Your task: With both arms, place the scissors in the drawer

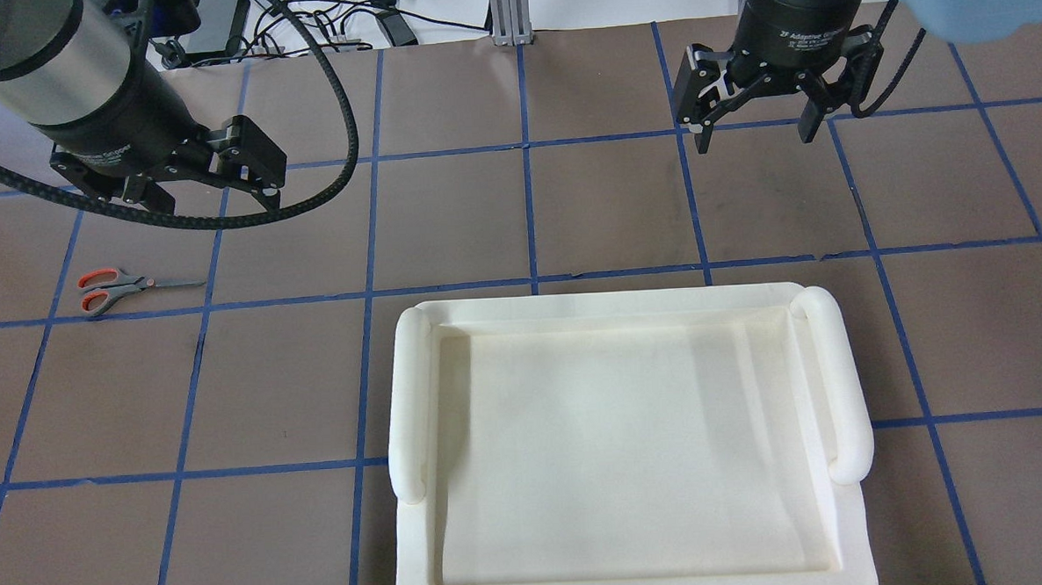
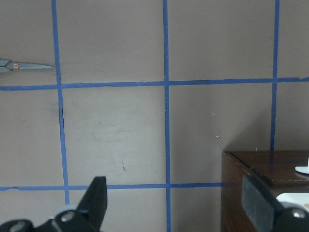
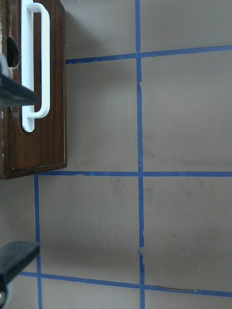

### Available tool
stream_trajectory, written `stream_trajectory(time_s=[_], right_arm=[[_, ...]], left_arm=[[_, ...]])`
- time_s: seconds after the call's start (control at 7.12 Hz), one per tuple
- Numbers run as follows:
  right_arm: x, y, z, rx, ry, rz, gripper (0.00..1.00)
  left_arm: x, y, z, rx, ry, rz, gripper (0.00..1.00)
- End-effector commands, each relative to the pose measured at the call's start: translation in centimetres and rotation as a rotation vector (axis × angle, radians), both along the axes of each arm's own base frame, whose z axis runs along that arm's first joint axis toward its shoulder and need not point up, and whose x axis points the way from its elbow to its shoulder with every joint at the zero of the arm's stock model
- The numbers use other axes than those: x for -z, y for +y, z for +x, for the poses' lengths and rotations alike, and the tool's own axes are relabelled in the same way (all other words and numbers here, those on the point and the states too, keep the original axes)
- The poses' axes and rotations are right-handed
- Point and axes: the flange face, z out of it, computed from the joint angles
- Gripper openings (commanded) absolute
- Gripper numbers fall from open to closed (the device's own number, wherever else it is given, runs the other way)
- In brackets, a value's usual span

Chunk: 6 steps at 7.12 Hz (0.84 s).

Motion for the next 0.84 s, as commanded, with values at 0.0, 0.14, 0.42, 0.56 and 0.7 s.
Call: stream_trajectory(time_s=[0.0, 0.14, 0.42, 0.56, 0.7], right_arm=[[0.2, 0.1, 0.0, 0.001, 0.001, 0.011, 1.0], [0.1, 0.0, -0.1, 0.001, -0.002, 0.009, 1.0], [-1.1, 0.1, -0.1, 0.005, -0.023, -0.048, 1.0], [-1.4, -0.3, -0.1, 0.004, -0.022, -0.085, 1.0], [-1.0, -0.2, 0.0, 0.001, -0.023, -0.075, 1.0]], left_arm=[[-0.1, 0.1, 0.0, 0.014, -0.003, -0.002, 1.0], [0.2, -0.2, 0.0, 0.013, -0.003, 0.001, 1.0], [0.2, -0.2, 0.0, 0.014, -0.004, 0.002, 1.0], [0.1, 0.0, 0.0, 0.014, -0.006, 0.005, 1.0], [0.3, 0.6, 0.1, 0.014, -0.004, 0.046, 1.0]])
